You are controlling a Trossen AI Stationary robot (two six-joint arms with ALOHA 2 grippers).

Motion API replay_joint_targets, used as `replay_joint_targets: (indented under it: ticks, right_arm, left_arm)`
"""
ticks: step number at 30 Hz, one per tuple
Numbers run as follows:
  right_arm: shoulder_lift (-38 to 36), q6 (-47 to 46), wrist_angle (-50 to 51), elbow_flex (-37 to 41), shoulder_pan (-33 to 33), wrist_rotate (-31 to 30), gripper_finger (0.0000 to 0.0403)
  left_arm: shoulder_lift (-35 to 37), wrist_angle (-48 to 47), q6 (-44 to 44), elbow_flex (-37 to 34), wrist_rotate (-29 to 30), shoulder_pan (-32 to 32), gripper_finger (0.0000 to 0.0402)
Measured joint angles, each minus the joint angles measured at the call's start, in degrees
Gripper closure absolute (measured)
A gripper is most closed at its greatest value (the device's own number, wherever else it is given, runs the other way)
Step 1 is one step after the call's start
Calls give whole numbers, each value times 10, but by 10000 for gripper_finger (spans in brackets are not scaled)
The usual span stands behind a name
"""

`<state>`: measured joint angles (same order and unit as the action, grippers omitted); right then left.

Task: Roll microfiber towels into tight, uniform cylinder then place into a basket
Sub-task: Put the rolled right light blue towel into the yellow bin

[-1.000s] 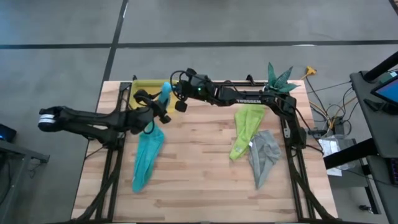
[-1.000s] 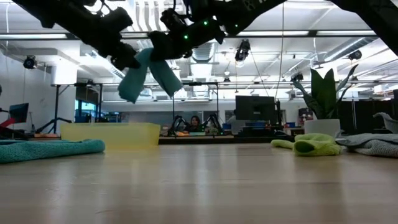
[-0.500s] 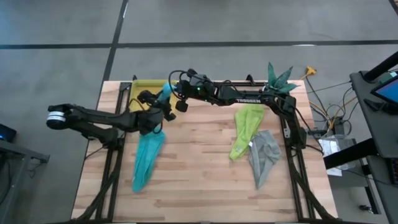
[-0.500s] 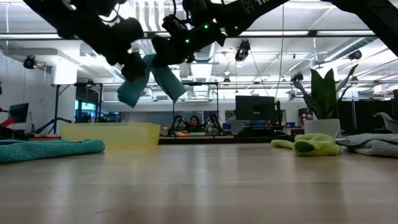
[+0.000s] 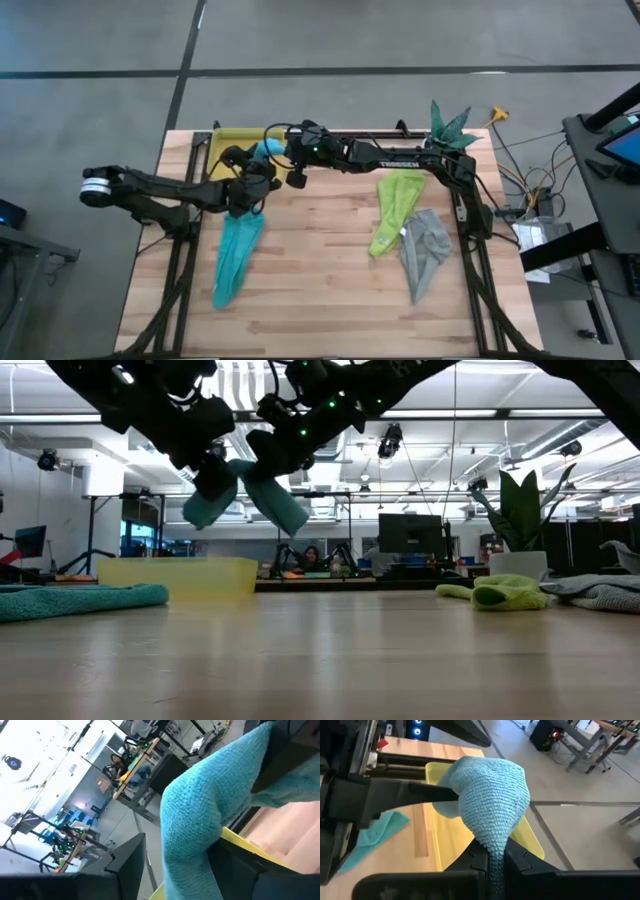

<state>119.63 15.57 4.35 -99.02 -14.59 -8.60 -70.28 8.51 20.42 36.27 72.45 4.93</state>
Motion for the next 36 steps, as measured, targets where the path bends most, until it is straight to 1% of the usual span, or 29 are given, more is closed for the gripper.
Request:
replay_joint_targets:
  ticks: [4,7,10,14,19,24,27,30,32,35,36]
  right_arm:
    - [0,24,18,0,-1,0,390]
    - [0,34,17,0,-1,0,390]
    - [0,40,13,0,-2,0,390]
    - [8,40,-3,0,-7,6,390]
    - [30,40,-14,0,-17,15,390]
    - [47,31,-16,-35,-23,17,390]
    - [62,7,-17,-64,-24,37,390]
    - [101,1,1,-114,-20,41,390]
    - [138,5,36,-165,-20,41,390]
    - [198,15,101,-251,-20,40,390]
    - [218,22,124,-280,-21,38,390]
  left_arm:
    - [3,-21,30,-1,-5,0,207]
    - [7,-73,31,-1,-5,2,208]
    - [16,-126,27,-1,7,9,219]
    - [23,-133,25,-1,7,22,249]
    - [28,-136,29,-2,-33,51,295]
    - [29,-161,29,-3,-63,98,338]
    - [30,-173,26,-10,-65,121,363]
    - [36,-179,31,-25,-63,136,385]
    - [47,-181,38,-34,-44,139,395]
    - [76,-189,41,-49,-16,138,397]
    - [89,-191,41,-52,-19,138,397]
